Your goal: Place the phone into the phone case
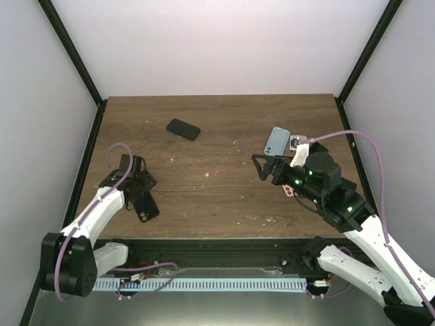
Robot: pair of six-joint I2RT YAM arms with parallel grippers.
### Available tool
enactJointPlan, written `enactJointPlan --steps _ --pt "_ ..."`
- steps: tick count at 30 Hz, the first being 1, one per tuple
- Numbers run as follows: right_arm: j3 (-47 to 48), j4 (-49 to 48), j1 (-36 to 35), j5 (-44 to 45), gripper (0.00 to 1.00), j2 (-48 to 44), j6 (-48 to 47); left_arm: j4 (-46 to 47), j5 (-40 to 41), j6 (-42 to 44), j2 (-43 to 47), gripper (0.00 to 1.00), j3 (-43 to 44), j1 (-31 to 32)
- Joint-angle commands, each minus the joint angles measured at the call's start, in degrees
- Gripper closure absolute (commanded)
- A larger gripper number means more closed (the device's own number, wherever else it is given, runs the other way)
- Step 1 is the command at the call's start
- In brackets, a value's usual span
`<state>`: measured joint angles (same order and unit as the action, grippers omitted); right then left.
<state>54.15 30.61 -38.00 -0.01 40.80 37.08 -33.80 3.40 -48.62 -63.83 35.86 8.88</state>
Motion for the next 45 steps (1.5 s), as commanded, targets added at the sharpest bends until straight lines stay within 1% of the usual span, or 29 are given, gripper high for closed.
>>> enactJointPlan --steps 1,4,8,12,14,16,18,20,23,25,26,32,36,39,42,45 --pt "0.42 -0.39 0.47 -1.12 0.00 -0.69 -0.60 6.47 -0.33 -2.06 -2.82 0.33 -0.93 -0.27" --pt "0.43 -0.19 0.47 -0.82 0.00 -0.89 -0.82 8.34 0.78 -2.11 -6.08 0.45 -1.65 -0.27" --pt "0.14 0.07 0.47 0.24 0.00 -1.37 -0.30 10.43 -0.04 -0.74 -10.38 0.53 -1.59 -0.28" --pt "-0.77 -0.39 0.47 -0.18 0.00 -1.36 0.74 11.64 0.71 -0.19 -12.51 0.55 -2.15 -0.31" --pt "-0.89 0.26 0.47 1.08 0.00 -1.02 1.52 11.85 1.32 -0.22 -13.25 0.55 -2.60 -0.32" --pt "-0.75 1.10 0.47 2.31 0.00 -0.68 1.82 12.36 1.27 0.24 -13.62 0.58 -2.94 -0.32" --pt "-0.46 1.29 0.47 3.17 0.00 -0.23 1.85 12.66 1.24 0.65 -13.72 0.65 -3.07 -0.23" --pt "-0.28 1.12 0.47 3.43 0.00 0.19 1.93 13.01 0.98 1.30 -13.56 0.77 -3.19 -0.18" --pt "-0.19 0.83 0.47 3.29 0.00 1.08 2.63 13.70 -0.45 2.04 -13.29 0.90 -3.64 0.14" --pt "-0.34 0.54 0.47 2.74 0.00 1.77 3.02 14.01 -1.29 2.22 -13.12 0.98 -3.96 0.65" --pt "-0.36 0.44 0.49 2.47 0.00 2.12 3.17 14.08 -1.55 2.19 -13.01 1.00 -4.15 0.97" --pt "-0.98 0.09 0.47 3.05 0.00 3.76 3.15 14.21 -3.12 0.82 -11.32 1.00 -4.07 3.69" --pt "-0.69 0.98 0.46 9.32 0.00 7.37 2.41 15.36 -5.15 -0.89 -11.43 1.00 -3.08 6.47" --pt "0.06 -2.46 0.47 6.12 0.00 10.50 -2.16 17.06 -6.93 -1.99 -12.19 1.00 -2.52 7.97" --pt "0.77 -5.61 0.47 2.87 0.00 13.29 -4.09 17.96 -7.70 -2.19 -13.84 1.00 -1.16 9.30" --pt "0.16 -9.09 0.43 2.01 0.00 15.20 -4.86 18.90 -9.32 -2.18 -15.85 1.00 0.21 9.81"
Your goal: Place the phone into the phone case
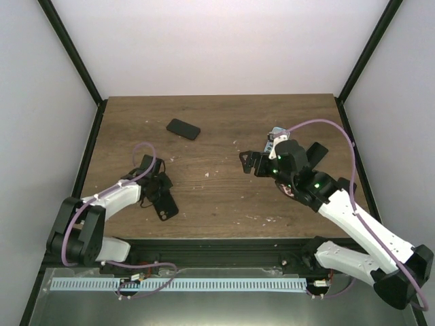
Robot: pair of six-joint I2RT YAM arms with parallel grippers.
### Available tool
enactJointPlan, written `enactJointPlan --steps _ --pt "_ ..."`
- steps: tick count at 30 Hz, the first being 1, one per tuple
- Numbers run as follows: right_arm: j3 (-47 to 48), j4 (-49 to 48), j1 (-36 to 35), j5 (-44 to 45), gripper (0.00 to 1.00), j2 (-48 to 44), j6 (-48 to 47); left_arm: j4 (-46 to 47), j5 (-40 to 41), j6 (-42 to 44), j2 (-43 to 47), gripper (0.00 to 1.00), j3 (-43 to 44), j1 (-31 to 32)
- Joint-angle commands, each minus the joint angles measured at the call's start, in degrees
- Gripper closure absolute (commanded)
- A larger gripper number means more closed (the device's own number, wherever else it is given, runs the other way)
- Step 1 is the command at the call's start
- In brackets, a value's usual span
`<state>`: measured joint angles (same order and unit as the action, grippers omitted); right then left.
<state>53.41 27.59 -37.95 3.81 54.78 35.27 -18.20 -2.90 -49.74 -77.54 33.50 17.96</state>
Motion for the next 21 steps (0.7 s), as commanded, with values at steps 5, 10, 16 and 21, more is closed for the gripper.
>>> enactJointPlan --steps 5,10,16,21 --pt "0.71 -12.95 0.51 -4.77 0.00 6.37 -6.76 3.55 -5.05 -0.85 -2.62 0.83 3.99 1.14" --pt "6.81 -13.63 0.58 -5.74 0.00 15.62 -11.05 -2.04 -3.21 1.42 -1.59 0.41 7.79 1.07" --pt "12.90 -21.53 1.96 -9.81 0.01 27.81 -20.29 -10.74 -0.66 2.83 2.20 0.11 13.03 0.90" --pt "23.87 -20.69 4.29 -14.18 0.03 41.82 -23.53 -15.76 1.36 5.33 10.71 0.00 13.84 0.60"
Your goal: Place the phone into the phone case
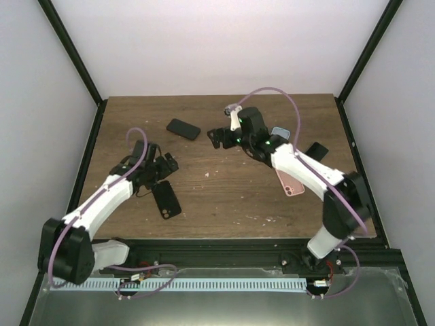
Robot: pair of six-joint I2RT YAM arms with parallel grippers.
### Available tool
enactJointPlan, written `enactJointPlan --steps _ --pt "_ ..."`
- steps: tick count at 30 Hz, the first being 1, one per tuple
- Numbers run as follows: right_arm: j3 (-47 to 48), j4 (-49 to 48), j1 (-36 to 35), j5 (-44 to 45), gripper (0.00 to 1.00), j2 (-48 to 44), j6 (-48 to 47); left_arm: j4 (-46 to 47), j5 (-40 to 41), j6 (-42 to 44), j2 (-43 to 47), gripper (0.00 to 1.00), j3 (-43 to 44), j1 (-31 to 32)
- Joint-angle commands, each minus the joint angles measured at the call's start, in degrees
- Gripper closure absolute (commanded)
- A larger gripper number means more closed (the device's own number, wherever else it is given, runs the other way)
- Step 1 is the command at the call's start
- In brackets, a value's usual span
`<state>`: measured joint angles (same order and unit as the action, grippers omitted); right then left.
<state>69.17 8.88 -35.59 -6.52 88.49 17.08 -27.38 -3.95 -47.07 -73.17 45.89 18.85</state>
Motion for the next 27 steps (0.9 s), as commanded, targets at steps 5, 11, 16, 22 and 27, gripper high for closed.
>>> enactJointPlan --steps 5,11,16,22,27 --pt "24.01 3.73 2.11 -2.71 0.04 24.93 -9.97 -11.09 3.66 4.81 16.00 0.00 0.88 -0.22" --pt "42.22 9.40 2.19 -4.63 0.04 41.25 -11.82 -15.64 4.28 7.55 27.19 0.00 0.12 -0.22" --pt "59.64 15.81 2.22 -3.89 0.04 55.79 -12.55 -17.48 3.26 7.92 34.52 0.00 -0.22 -0.21" --pt "65.08 14.33 2.15 -4.52 0.02 62.74 -15.28 -20.01 2.80 8.61 38.27 0.00 0.80 -0.22" --pt "65.15 13.75 2.17 -6.53 0.02 64.52 -14.58 -21.65 2.86 8.85 39.48 0.01 1.73 -0.25"
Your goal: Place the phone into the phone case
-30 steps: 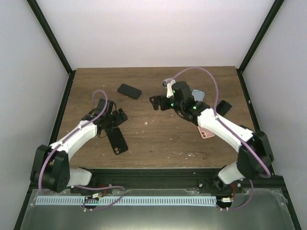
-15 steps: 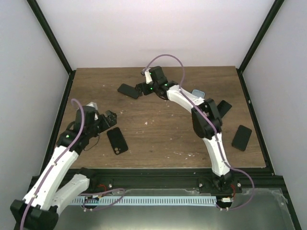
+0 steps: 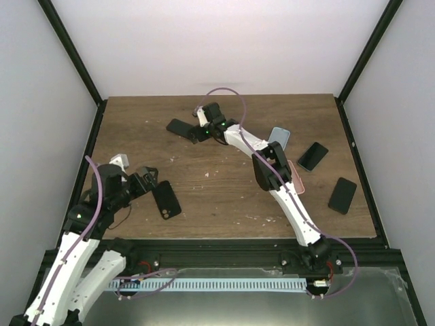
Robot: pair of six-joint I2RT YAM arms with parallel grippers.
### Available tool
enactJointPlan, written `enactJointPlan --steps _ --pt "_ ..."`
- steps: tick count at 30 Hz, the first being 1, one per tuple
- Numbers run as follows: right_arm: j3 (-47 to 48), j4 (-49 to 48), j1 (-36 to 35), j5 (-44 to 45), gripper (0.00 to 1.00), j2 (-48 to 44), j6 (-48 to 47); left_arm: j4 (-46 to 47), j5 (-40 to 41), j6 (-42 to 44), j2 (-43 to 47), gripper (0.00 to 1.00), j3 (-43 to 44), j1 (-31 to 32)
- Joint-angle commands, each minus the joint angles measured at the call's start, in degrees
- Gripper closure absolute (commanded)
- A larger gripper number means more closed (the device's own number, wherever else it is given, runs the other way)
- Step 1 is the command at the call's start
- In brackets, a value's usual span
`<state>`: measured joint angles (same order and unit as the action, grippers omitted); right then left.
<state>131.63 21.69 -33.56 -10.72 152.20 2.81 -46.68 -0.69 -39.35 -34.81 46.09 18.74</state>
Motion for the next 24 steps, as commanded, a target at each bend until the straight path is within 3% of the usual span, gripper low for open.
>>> enactJointPlan --steps 1,15,24 --pt "2.61 0.79 0.08 -3.52 0.02 1.12 -0.14 -2.42 -0.58 1.07 1.45 0.01 1.55 -0.12" --pt "4.10 -1.13 -2.33 -4.33 0.02 3.05 -1.35 -3.13 -0.06 0.39 4.18 0.02 0.48 -0.12" --pt "3.82 -0.46 -4.58 -10.58 0.10 2.72 -1.79 -3.55 3.57 0.08 3.59 0.04 0.63 -0.11"
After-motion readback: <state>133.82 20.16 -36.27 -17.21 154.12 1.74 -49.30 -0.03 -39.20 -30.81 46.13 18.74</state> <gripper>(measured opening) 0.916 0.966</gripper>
